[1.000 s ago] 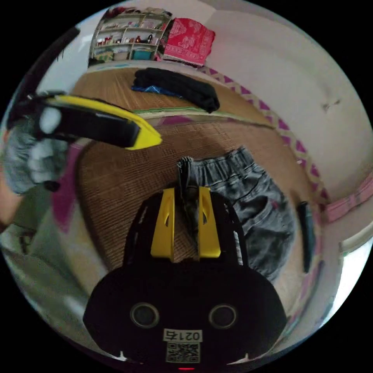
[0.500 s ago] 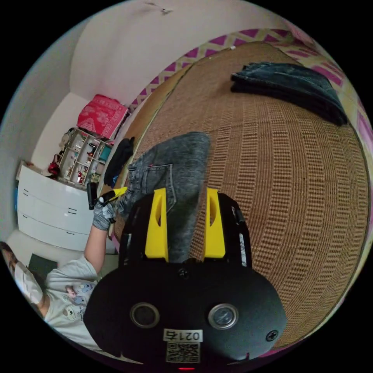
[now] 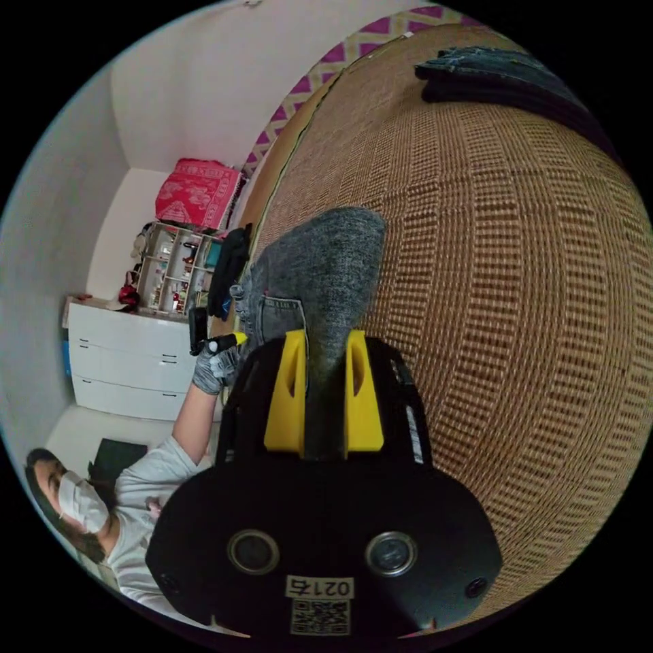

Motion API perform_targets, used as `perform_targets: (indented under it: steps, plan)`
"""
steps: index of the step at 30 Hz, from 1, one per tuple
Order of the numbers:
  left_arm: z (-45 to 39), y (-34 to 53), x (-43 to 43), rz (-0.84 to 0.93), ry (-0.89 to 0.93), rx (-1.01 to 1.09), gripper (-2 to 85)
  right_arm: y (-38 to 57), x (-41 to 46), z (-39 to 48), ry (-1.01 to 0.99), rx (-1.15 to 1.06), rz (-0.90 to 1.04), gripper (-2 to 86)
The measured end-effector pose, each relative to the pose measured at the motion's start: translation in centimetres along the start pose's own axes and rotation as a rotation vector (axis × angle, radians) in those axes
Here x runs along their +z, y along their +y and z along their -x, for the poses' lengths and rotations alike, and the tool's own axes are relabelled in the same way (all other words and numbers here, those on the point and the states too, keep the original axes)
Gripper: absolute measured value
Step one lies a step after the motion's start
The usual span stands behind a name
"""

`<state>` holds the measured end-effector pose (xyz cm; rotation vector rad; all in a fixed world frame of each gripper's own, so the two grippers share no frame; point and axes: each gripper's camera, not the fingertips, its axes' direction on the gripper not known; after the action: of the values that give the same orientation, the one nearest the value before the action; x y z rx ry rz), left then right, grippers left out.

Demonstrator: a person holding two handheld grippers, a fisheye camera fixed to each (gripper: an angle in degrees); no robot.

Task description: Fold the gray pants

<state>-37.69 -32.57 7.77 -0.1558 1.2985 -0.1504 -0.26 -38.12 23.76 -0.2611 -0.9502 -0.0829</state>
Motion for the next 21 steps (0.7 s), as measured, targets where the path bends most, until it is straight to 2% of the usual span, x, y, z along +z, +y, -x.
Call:
perform_targets:
  steps: [3,6,9,13,17,21]
  plan:
    - [-1.7,1.6,-2.8,-0.137,-0.025,0.058,5.1,-0.6,-1.4,4.2,0.025,-0.120,-0.026,5.7]
    - [-2.9,2.7,-8.0,-0.254,0.027,0.090,4.9,-2.9,-1.6,10.0,0.051,-0.231,-0.054,5.5]
    - [-3.3,3.1,-16.4,-0.373,0.042,0.126,4.9,-7.8,0.7,16.3,-0.016,-0.318,-0.038,5.7]
    - [-3.1,4.0,-30.0,-0.527,-0.084,0.148,4.9,-17.2,9.3,27.0,-0.052,-0.449,0.050,5.6]
    - [-1.1,5.8,-41.1,-0.708,-0.214,0.083,4.9,-25.2,18.4,37.1,-0.029,-0.578,0.127,5.9]
    - [3.5,7.6,-45.9,-0.870,-0.233,-0.041,5.2,-30.3,29.4,45.1,0.146,-0.677,0.099,7.7]
